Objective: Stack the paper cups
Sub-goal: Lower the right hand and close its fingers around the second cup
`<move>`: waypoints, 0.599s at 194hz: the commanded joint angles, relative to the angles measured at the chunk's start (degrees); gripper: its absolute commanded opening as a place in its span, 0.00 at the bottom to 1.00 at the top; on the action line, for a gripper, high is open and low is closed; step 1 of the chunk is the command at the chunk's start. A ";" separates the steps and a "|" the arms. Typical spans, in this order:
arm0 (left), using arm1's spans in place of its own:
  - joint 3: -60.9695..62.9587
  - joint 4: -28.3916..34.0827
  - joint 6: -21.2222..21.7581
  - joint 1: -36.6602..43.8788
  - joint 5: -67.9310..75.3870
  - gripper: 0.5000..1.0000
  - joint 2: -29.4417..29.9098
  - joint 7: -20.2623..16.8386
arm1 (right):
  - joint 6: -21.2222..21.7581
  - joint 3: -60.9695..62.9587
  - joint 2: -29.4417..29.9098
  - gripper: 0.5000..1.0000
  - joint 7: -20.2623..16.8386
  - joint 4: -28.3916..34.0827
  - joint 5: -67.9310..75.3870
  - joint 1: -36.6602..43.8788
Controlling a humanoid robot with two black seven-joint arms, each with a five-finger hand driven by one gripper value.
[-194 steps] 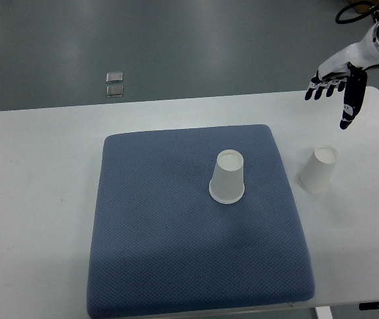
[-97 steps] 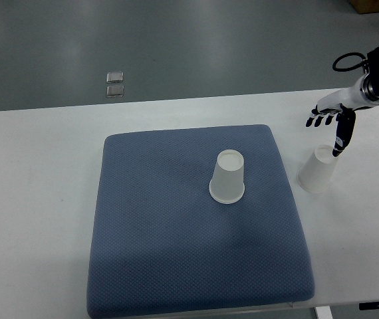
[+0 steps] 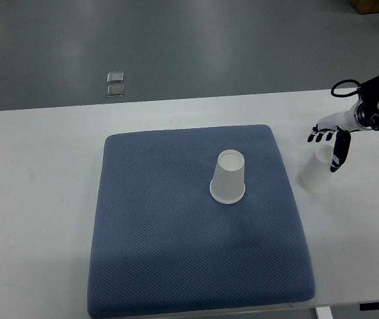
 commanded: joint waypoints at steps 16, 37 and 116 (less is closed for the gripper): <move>0.00 -0.03 -0.03 0.03 0.00 1.00 0.00 0.00 | -1.08 0.00 0.38 0.82 0.01 -0.97 0.01 -1.42; -0.09 0.05 -0.03 0.03 0.00 1.00 0.00 0.00 | -1.78 0.00 0.38 0.81 0.10 -1.15 -0.08 -2.13; -0.09 0.14 0.05 0.21 0.00 1.00 0.00 0.00 | -2.57 0.09 0.29 0.65 0.45 -1.94 -0.08 -4.06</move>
